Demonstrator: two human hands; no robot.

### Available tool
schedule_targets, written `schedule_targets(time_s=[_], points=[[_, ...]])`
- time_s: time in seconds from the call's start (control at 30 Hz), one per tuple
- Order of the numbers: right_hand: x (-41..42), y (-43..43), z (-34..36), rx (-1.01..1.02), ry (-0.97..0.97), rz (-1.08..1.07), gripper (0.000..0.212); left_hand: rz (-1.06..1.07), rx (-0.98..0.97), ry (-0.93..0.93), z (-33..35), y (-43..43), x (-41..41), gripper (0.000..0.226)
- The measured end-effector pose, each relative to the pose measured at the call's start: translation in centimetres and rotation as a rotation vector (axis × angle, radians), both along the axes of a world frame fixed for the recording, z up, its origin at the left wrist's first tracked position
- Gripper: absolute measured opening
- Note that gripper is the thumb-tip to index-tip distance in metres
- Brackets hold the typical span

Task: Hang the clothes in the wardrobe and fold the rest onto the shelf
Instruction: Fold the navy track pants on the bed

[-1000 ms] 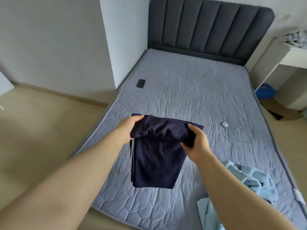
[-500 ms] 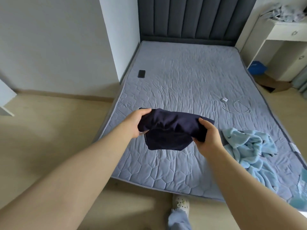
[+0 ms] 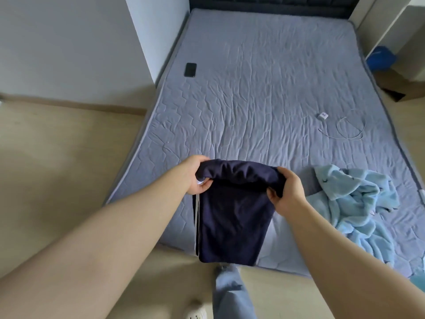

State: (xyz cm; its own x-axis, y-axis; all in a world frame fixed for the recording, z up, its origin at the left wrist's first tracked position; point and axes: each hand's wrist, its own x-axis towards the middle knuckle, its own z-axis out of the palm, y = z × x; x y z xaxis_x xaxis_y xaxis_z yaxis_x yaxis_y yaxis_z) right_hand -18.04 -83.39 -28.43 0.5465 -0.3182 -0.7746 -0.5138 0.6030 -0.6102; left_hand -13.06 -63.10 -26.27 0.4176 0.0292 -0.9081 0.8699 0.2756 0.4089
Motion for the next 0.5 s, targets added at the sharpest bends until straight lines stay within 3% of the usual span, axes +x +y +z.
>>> schedule_targets(time_s=[0.3,0.5], points=[[14.1,-4.8,-10.5,-0.039,0.185,0.093,0.004,0.025,0.099,0.029,-11.1,-4.5,13.3,0.016],[15.5,-5.2,-15.5,0.013,0.27,0.146,0.008,-0.051,0.186,0.061,-15.9,-4.2,14.3,0.014]])
